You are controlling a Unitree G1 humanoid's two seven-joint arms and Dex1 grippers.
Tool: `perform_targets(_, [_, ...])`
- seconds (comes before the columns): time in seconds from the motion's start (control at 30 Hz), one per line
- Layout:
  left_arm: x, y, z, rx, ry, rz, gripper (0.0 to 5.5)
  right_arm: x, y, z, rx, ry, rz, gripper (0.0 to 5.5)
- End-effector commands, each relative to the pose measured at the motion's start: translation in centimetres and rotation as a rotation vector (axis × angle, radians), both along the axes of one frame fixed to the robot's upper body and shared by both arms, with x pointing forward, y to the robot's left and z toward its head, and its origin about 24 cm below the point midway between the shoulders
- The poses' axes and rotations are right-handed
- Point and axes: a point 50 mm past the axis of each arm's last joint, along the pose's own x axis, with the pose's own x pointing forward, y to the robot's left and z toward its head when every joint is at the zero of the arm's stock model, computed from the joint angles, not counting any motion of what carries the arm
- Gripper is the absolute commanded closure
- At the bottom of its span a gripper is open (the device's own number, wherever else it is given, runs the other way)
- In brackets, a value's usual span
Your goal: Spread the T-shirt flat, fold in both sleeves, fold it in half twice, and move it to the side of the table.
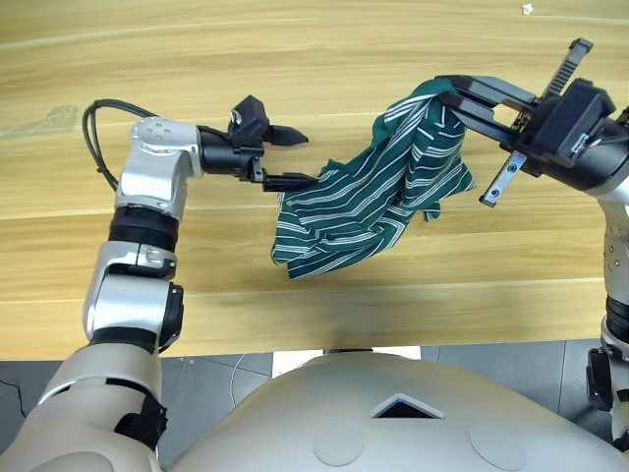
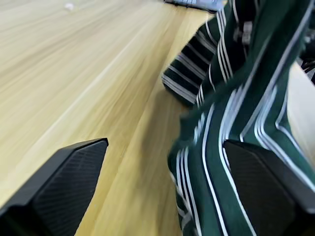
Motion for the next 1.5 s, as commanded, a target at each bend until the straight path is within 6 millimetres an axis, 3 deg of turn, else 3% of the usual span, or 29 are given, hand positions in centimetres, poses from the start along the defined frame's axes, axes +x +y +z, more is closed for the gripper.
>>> perform_targets(0.03, [0.6,-1.5,0.2,-0.026,-0.005,-0.033,1.16,0.0,0.1,0.0,-0.013,-0.016,0.007,5.50])
perform_targets(0.13, [0.0,-2.6,-0.8,-0.064,0.038,-0.057,1.16,0.1,0.1,-0.3,-0.013,-0.013,0.011,5.50])
perform_targets(0.33, [-0.9,-3.0,-2.1,-0.050,0.084,-0.101,2.08,0.5,0.1,-0.4,-0.013,-0.017,0.005,5.50])
perform_targets(1.0, [-0.6,-1.2,-0.7,-0.038,0.032,-0.071,5.48,1.0,0.0,-0.6,-0.005,-0.023,-0.027,5.50])
perform_targets(1.2, [-1.1,-1.9,-0.6,-0.049,0.019,-0.102,5.48,1.2,0.0,-0.7,0.001,-0.016,-0.032,5.50])
perform_targets(1.33, [-0.7,-0.3,1.0,-0.039,-0.082,-0.027,5.48,2.1,-0.8,-1.6,-0.006,0.016,-0.078,5.50])
perform_targets(1.5, [0.7,3.9,7.4,-0.009,-0.454,0.393,5.48,4.0,-2.6,-3.3,-0.018,0.076,-0.157,5.50])
